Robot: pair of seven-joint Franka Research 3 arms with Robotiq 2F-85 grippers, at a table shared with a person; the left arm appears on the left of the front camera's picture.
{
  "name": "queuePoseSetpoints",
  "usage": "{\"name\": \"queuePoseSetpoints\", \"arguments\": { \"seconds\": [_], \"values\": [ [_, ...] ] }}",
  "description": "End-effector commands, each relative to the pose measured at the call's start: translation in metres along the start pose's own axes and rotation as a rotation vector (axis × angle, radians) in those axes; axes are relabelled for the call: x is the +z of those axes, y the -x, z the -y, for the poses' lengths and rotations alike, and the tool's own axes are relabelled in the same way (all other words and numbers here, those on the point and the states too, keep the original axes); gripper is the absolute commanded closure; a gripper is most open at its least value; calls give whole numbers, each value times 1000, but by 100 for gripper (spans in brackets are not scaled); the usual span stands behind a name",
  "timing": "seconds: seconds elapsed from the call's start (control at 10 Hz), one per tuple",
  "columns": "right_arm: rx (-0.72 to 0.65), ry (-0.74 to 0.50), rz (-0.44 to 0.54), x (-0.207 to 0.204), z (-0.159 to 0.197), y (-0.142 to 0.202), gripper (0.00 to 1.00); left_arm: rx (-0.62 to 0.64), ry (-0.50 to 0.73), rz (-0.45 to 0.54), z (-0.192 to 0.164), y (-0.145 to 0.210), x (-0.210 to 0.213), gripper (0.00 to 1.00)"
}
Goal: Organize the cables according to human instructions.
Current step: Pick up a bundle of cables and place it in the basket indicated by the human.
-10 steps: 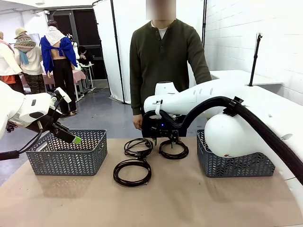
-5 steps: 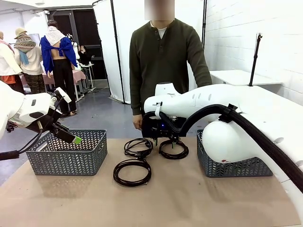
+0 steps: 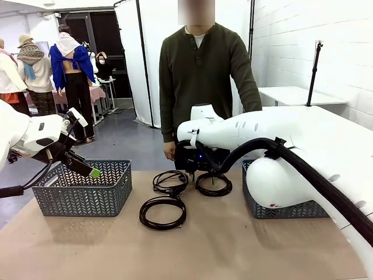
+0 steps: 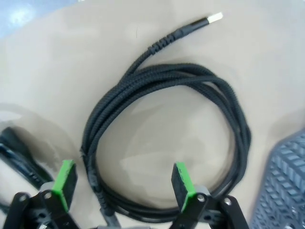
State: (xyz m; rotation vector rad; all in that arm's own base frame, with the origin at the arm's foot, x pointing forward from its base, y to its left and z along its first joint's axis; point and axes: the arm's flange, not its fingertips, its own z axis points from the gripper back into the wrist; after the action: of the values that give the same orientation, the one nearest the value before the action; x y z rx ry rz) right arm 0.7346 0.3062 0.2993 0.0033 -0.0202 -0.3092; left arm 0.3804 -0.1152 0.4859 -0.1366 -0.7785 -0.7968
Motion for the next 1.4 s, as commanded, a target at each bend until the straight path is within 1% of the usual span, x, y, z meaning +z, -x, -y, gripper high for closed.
{"name": "queuePoseSetpoints", "arguments": {
  "seconds": [0.0, 0.2, 0.3, 0.4, 0.6, 0.8, 0.9, 1.3],
  "values": [
    [-14, 47, 17, 2, -18, -21, 0, 16, -1, 3, -1, 0, -1, 0],
    [-24, 65, 11, -2, -18, -24, 0, 16, -1, 3, -1, 0, -1, 0],
    [-17, 67, -25, -3, -18, -23, 0, 16, -1, 3, -1, 0, -1, 0],
    [-13, 74, -13, -2, -19, -21, 18, 16, -1, 3, -1, 0, -1, 0],
    [2, 72, -28, 0, -19, -19, 54, 16, -1, 3, -1, 0, -1, 0],
    [30, 44, -18, 4, -18, -16, 90, 16, -1, 3, -1, 0, -1, 0],
    [36, 29, -41, 4, -16, -16, 100, 16, -1, 3, -1, 0, -1, 0],
    [71, -3, -56, 14, -12, -9, 100, 16, -1, 3, -1, 0, -1, 0]
  ]
}}
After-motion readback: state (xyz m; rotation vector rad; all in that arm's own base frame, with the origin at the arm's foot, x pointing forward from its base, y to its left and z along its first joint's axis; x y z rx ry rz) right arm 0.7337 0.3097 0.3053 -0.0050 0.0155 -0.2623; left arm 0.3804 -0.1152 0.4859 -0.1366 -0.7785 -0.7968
